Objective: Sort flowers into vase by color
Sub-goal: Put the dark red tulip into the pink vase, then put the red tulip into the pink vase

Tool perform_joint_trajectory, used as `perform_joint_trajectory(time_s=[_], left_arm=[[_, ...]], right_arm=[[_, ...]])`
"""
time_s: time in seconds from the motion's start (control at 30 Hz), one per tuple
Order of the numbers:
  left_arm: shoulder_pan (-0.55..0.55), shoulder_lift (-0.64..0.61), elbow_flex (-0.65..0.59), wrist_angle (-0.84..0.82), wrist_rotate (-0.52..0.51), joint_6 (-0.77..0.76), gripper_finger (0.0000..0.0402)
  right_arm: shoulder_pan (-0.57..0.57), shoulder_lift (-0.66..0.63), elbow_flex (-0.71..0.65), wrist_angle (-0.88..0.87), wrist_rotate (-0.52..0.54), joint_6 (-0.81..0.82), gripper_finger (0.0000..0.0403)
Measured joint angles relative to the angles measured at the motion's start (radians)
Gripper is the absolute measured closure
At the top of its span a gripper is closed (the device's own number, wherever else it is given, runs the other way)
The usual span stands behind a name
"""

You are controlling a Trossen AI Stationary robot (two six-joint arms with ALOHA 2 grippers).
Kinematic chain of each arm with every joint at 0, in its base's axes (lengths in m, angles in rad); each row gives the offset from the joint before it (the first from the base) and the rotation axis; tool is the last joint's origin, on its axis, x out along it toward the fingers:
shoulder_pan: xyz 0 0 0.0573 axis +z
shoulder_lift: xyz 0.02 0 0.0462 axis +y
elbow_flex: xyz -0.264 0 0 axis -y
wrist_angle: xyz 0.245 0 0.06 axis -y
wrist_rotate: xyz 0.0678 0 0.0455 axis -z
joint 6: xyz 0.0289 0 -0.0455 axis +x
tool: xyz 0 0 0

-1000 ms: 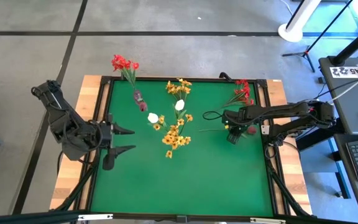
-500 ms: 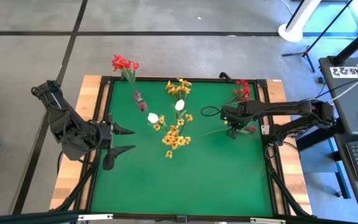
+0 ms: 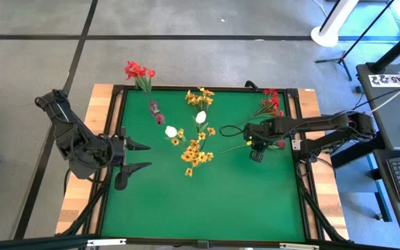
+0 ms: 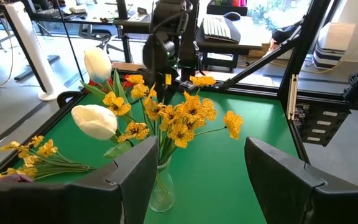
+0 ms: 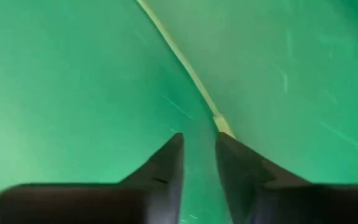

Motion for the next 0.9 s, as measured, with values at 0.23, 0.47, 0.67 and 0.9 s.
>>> perform_joint_trajectory(time_s=[0.23,0.47,0.67,0.9], left_arm=[[0.0,0.0,0.0,0.0,0.0,0.0,0.0168],[0.0,0.0,0.0,0.0,0.0,0.001,0.0168],[0.0,0.0,0.0,0.0,0.0,0.001,0.0168],[0.0,0.0,0.0,0.001,-0.001,0.001,0.0168]], right_arm=[[0.014,0.008,-0.085,0.003,0.062,0.069,0.0219],[0.014,0.079,-0.135,0.004,0.079,0.107,0.0227],[0.015,0.132,-0.125,-0.006,0.089,0.103,0.0338],[0.014,0.136,-0.035,-0.12,0.156,0.103,0.0391]])
